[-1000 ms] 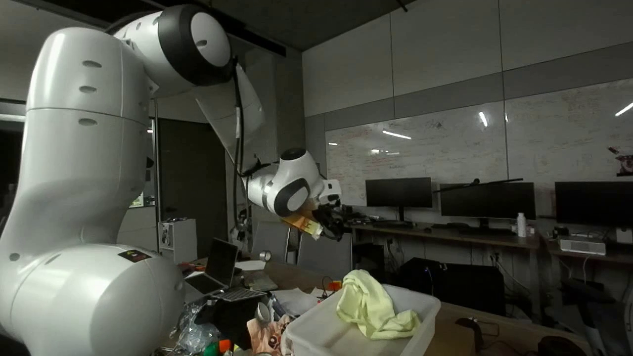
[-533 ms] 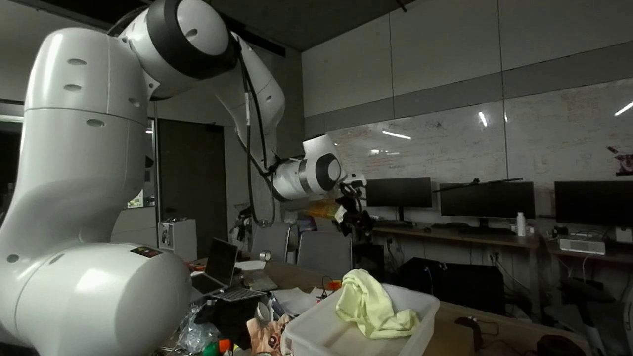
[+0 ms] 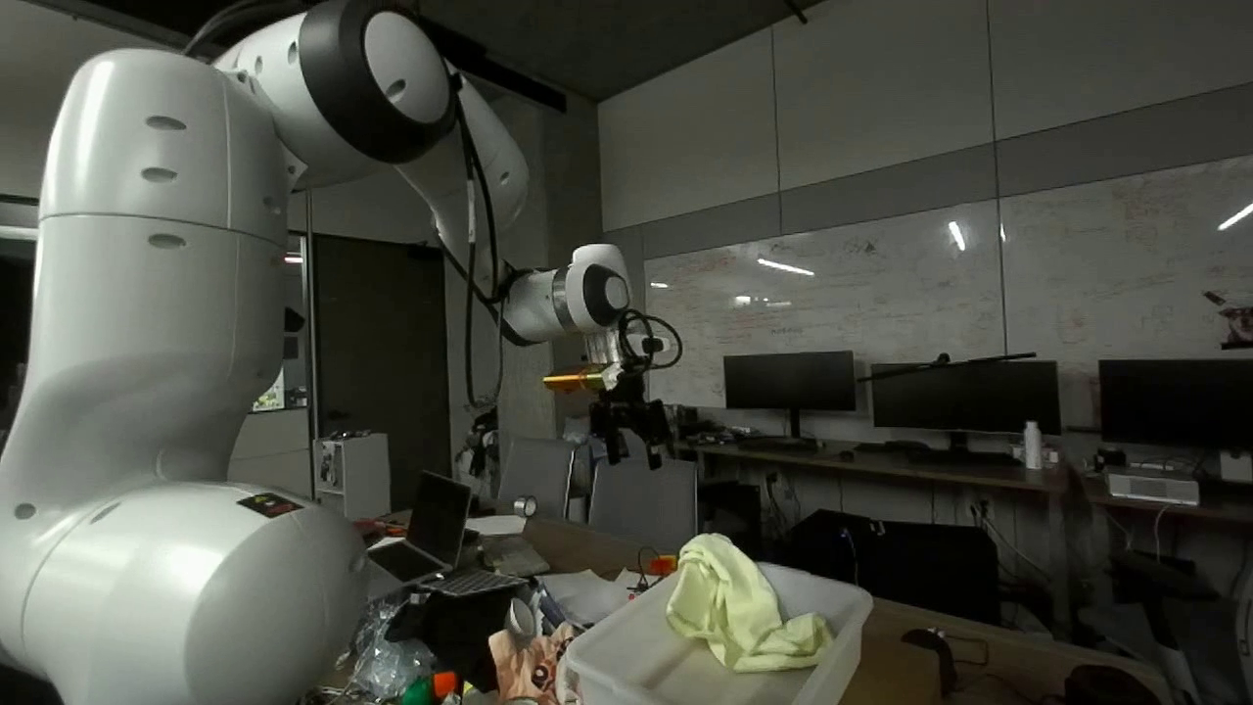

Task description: Remove the towels and t-shirts from the box and place them on the table

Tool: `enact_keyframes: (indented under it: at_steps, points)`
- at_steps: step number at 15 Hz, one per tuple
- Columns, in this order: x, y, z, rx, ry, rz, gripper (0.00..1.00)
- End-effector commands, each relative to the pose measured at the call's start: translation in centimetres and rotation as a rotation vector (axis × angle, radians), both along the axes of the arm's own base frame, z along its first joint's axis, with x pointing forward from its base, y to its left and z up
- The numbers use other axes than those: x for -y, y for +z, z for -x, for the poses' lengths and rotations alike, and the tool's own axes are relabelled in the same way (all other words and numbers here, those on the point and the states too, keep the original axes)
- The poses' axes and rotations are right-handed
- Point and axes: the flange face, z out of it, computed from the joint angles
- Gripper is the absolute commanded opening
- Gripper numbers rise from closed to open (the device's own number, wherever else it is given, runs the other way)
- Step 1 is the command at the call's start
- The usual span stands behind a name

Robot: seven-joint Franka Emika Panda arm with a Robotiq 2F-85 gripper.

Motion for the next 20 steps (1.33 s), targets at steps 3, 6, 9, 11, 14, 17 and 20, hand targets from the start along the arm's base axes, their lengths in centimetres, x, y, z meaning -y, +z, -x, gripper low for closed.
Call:
enact_keyframes:
  at_steps: [3, 6, 9, 11, 14, 17, 20]
  points:
    - [1.1, -1.2, -3.1, -0.136, 0.035, 0.0, 1.0]
    - [2.4, -2.7, -4.9, -0.177, 0.051, 0.015, 1.0]
    - [3.6, -4.5, -6.8, -0.186, 0.065, 0.014, 1.0]
    - [4.3, -5.7, -7.9, -0.185, 0.076, 0.006, 1.0]
    - [5.2, -7.3, -9.3, -0.174, 0.086, 0.005, 1.0]
    - [6.0, -8.6, -10.4, -0.162, 0.089, 0.016, 1.0]
    - [6.5, -9.6, -11.3, -0.151, 0.096, 0.017, 1.0]
